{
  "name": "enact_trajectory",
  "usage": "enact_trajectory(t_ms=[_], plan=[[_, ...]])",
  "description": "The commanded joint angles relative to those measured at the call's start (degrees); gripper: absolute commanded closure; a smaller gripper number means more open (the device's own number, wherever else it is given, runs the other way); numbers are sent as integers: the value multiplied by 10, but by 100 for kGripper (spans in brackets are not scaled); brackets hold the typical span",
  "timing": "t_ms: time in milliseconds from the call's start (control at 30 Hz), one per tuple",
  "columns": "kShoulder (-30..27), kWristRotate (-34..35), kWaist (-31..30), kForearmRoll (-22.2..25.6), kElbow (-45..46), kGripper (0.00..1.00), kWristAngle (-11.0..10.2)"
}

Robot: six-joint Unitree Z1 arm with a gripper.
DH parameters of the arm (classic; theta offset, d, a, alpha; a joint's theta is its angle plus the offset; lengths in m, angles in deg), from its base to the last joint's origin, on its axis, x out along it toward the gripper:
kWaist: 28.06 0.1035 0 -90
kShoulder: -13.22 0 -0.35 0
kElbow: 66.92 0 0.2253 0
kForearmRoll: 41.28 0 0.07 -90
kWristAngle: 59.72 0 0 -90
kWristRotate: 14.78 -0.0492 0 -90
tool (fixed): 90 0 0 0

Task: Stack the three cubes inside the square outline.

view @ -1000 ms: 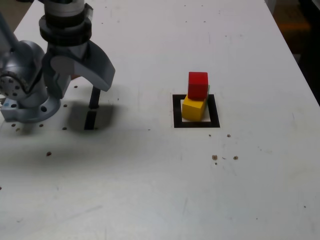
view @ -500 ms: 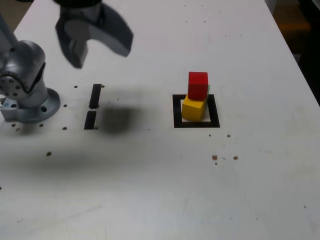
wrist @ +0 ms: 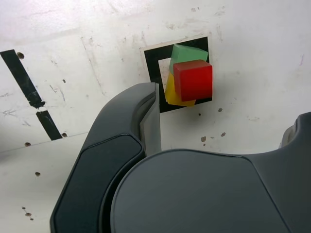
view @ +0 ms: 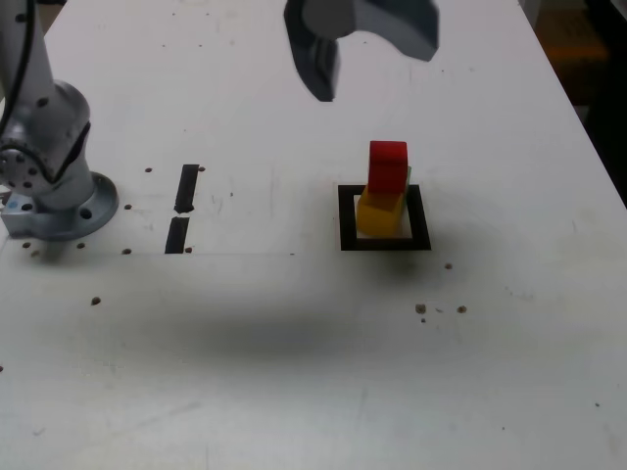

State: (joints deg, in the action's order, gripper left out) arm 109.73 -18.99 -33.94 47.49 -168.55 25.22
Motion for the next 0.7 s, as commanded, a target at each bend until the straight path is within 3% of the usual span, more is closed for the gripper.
enact_trajectory(t_ms=[0,267,667], plan=[[32,-3,-1,-4,-1,4,-3],[103,-9,10,1,20,8,-21],[171,-15,12,-33,3,13,-22]])
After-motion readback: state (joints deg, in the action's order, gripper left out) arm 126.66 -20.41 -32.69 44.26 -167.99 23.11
